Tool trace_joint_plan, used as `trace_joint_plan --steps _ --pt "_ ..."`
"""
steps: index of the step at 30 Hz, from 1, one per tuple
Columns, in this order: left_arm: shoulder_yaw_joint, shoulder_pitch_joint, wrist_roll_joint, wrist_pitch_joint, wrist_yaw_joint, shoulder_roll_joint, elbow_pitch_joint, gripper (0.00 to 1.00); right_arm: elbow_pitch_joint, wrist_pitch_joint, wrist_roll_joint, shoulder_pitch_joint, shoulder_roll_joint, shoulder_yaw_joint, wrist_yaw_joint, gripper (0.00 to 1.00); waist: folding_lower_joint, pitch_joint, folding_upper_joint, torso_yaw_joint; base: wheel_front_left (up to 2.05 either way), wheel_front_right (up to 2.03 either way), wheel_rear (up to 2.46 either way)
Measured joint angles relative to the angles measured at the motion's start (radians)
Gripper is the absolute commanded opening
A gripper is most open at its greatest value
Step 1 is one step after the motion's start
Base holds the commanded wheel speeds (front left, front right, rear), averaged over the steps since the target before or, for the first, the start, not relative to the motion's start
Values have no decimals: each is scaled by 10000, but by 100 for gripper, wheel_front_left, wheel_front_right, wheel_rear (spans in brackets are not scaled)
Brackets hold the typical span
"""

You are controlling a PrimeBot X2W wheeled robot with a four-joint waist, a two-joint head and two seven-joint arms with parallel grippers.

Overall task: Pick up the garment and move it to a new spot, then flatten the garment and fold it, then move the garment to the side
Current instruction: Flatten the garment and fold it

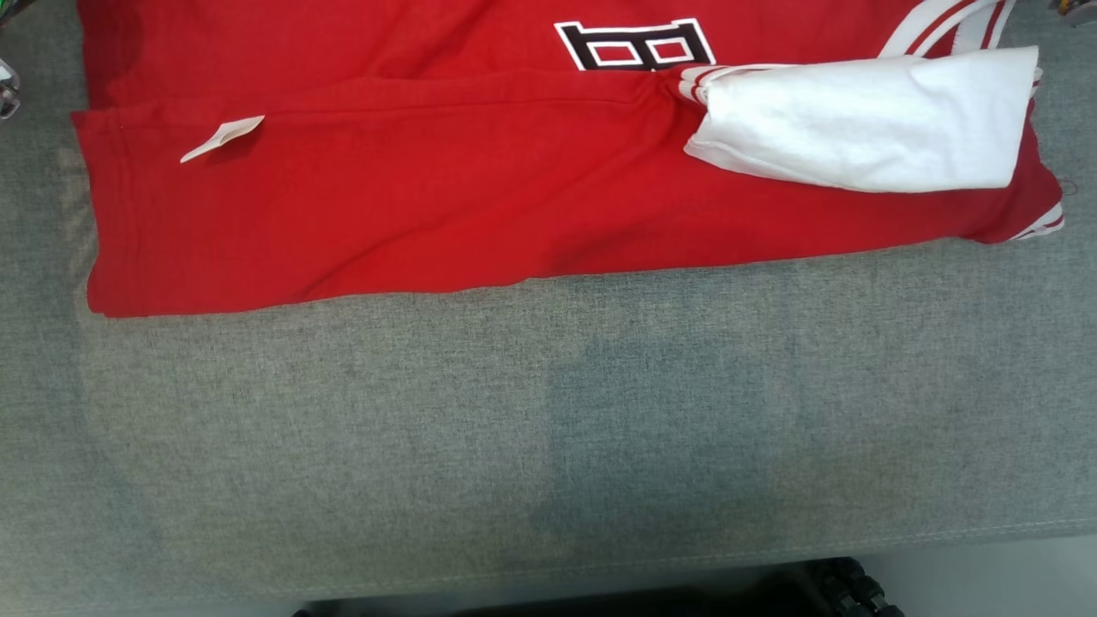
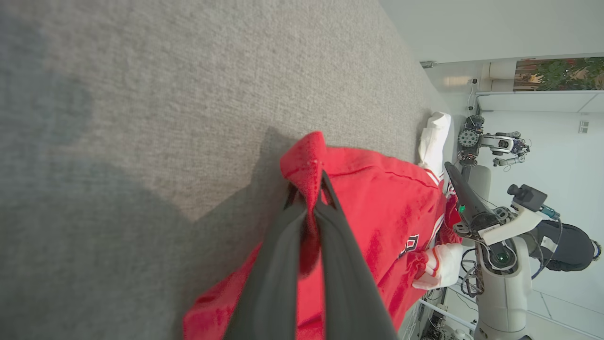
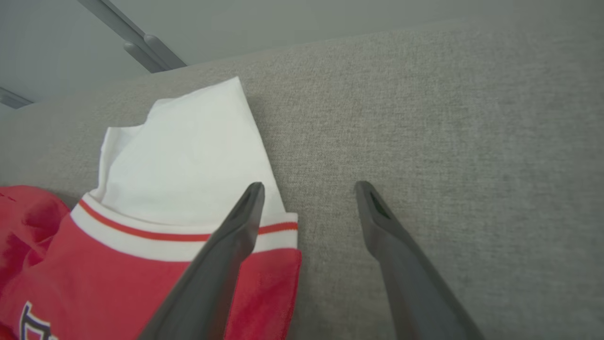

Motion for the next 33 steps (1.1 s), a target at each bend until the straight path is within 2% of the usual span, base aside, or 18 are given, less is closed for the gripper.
trace_joint_plan --steps 11,22,24,25,26,27,33 --pt "-36 0 0 -88 -180 -198 -23 0 -8 405 10 -250 228 245 4 100 0 105 0 346 0 0 0" --pt "-31 1 -2 -90 -257 -217 -23 0 -12 688 -8 -387 119 290 -2 100 0 124 0 496 0 0 0" --pt "-31 3 -2 -90 -261 -234 -23 0 -12 715 -8 -422 102 295 -10 53 0 135 0 519 0 0 0" --pt "-31 3 -2 -90 -270 -242 -23 0 -12 723 -8 -423 94 295 -12 40 0 141 0 529 0 0 0" --pt "-31 3 -2 -92 -272 -247 -23 0 -12 729 -8 -423 84 295 -17 6 0 146 0 538 0 0 0" --pt "-31 3 -4 -92 -276 -253 -23 0 -12 729 -8 -424 71 295 -17 0 0 150 0 547 0 0 0" --pt "21 4 -77 -117 -357 -267 -23 0 -52 769 13 -424 82 226 -17 0 0 173 0 565 0 0 0"
